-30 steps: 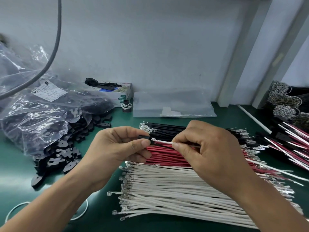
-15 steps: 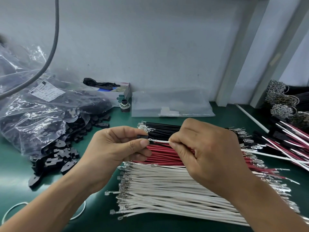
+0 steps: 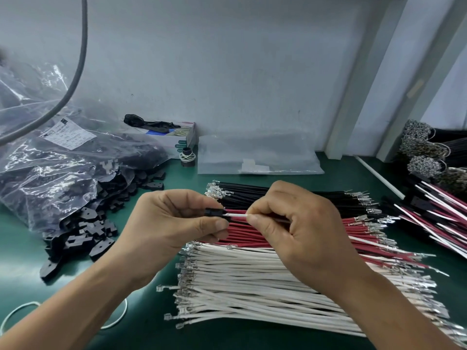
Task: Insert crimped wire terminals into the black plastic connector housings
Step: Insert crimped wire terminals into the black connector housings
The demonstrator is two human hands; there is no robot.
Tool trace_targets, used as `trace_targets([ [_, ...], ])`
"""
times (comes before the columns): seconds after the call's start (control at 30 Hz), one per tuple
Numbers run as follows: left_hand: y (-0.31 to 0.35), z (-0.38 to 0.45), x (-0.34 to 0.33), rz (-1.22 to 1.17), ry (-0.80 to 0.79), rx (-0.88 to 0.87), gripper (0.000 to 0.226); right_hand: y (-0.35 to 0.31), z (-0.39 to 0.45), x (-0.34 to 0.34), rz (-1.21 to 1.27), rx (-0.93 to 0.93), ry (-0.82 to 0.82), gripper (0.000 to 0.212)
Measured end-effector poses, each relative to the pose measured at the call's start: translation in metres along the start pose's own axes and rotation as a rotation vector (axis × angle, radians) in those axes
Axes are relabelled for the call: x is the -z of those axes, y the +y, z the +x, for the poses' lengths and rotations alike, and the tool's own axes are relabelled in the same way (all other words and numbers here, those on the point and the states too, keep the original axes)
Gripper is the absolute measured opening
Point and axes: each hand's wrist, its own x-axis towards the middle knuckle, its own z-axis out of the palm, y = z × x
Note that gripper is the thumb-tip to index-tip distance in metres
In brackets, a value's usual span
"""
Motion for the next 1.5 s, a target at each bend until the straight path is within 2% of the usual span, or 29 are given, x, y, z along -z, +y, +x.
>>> trace_targets([
  [0.23, 0.0, 0.0, 0.0, 0.076, 0.024, -0.012, 0.029, -0.002, -0.002, -0.008, -0.073, 0.03, 0.015, 0.011],
  [0.63, 0.004, -0.004, -0.002, 0.113, 0.032, -0.033, 0.031, -0.004, -0.005, -0.018, -0.013, 0.093, 0.052, 0.01],
  [0.83, 0.005, -0.003, 0.0, 0.035, 0.02, -0.019, 0.028, 0.0, -0.002, -0.013, 0.08, 0.042, 0.036, 0.013],
  [1.1, 0.003, -0.003, 0.001, 0.073, 0.009, -0.014, 0.028, -0.001, -0.003, -0.014, 0.083, 0.027, 0.015, 0.013],
  [1.5, 0.002, -0.005, 0.002, 0.166, -0.026, -0.028, 0.035, -0.007, -0.005, -0.018, -0.058, 0.144, 0.022, 0.013],
])
